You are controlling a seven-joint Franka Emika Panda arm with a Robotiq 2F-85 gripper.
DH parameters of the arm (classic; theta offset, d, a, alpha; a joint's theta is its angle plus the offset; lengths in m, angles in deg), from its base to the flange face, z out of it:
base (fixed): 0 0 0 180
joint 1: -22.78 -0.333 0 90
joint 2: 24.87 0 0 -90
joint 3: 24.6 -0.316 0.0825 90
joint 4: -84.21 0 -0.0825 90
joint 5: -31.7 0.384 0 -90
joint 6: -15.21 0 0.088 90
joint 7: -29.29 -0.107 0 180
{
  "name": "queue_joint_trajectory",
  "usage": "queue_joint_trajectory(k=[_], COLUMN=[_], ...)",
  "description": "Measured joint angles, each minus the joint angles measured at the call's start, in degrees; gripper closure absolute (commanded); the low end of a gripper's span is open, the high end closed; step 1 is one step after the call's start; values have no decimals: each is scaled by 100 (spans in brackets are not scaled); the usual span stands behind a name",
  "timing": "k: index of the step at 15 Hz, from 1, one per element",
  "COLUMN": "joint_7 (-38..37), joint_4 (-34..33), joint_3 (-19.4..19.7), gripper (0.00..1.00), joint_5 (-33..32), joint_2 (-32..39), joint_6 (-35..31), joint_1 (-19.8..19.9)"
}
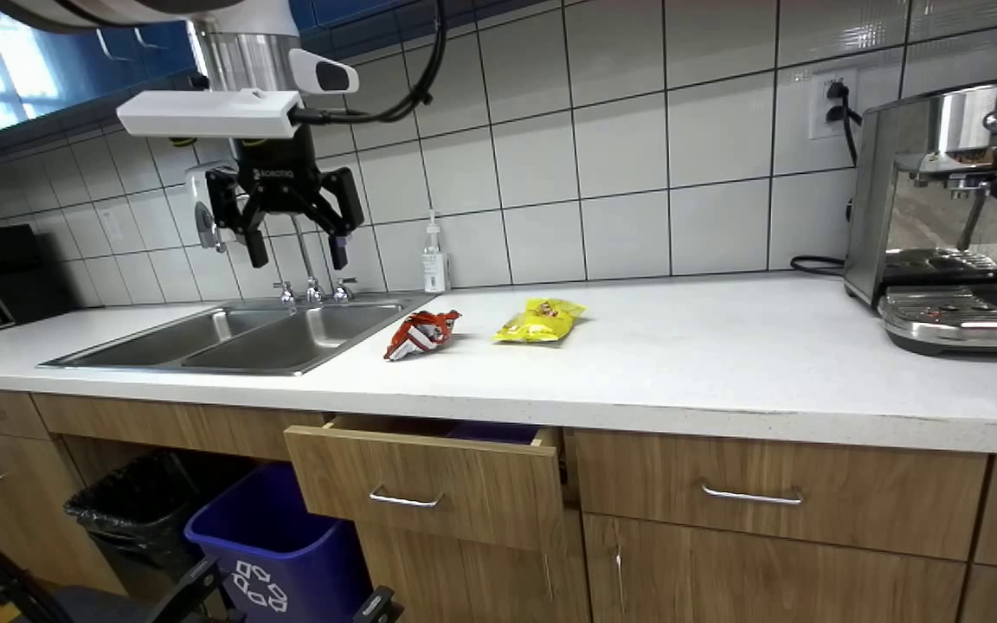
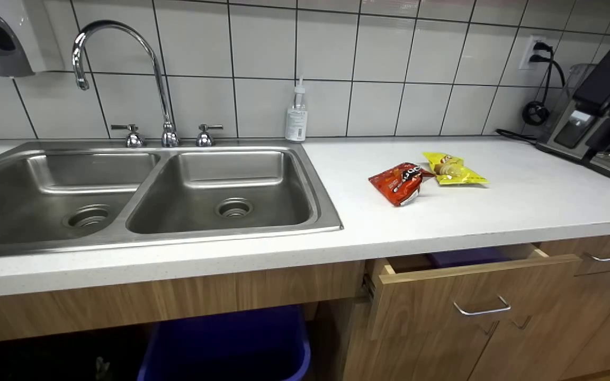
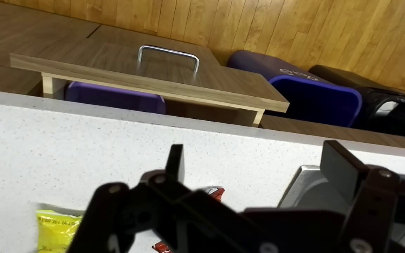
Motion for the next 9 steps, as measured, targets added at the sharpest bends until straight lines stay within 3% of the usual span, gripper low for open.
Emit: queue_joint_trajectory(k=[9], joint_7=[-25], joint_4=[198], joint_3=[-71], gripper=[0], joint_5=[-30], joint_2=[416], joint_6=[-912], joint_1=[33])
